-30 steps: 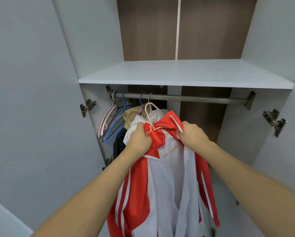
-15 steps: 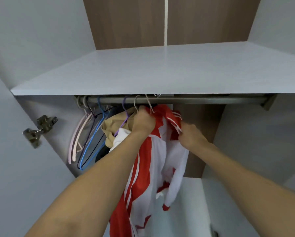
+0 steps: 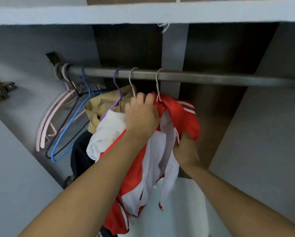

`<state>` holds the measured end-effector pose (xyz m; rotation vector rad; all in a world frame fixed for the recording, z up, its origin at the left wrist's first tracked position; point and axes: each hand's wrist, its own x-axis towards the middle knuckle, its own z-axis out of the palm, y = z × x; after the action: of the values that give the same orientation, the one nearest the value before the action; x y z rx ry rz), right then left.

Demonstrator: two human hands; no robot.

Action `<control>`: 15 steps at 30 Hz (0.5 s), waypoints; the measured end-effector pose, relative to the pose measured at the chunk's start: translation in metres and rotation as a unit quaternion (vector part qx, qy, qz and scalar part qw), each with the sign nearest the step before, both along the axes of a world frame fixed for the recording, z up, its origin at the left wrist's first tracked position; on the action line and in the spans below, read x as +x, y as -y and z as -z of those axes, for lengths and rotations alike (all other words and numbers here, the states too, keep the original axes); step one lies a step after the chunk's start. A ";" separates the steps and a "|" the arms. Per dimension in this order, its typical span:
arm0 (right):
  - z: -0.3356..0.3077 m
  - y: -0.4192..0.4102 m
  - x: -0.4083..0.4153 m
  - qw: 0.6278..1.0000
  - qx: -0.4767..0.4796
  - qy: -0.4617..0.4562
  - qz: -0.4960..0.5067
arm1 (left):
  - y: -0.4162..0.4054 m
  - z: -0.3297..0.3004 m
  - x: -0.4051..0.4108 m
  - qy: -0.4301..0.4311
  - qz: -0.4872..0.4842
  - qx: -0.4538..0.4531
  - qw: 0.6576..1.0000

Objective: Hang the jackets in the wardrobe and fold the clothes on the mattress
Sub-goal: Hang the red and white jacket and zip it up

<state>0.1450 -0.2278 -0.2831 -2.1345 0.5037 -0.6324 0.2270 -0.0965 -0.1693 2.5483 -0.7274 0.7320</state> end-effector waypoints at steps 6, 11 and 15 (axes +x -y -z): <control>0.096 -0.005 0.029 0.993 0.032 0.110 0.005 | -0.011 0.089 -0.022 0.258 0.016 0.066 0.964; 0.186 0.017 0.050 0.988 0.006 0.151 0.012 | -0.020 0.216 -0.036 0.255 -0.019 0.129 0.958; 0.275 0.034 0.069 0.985 0.039 0.166 -0.017 | -0.024 0.327 -0.039 0.215 -0.034 0.230 0.948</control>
<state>0.2140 -0.2617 -0.5578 -1.9088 0.3030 -0.9127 0.1879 -0.0727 -0.4966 2.8654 -1.0559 1.3022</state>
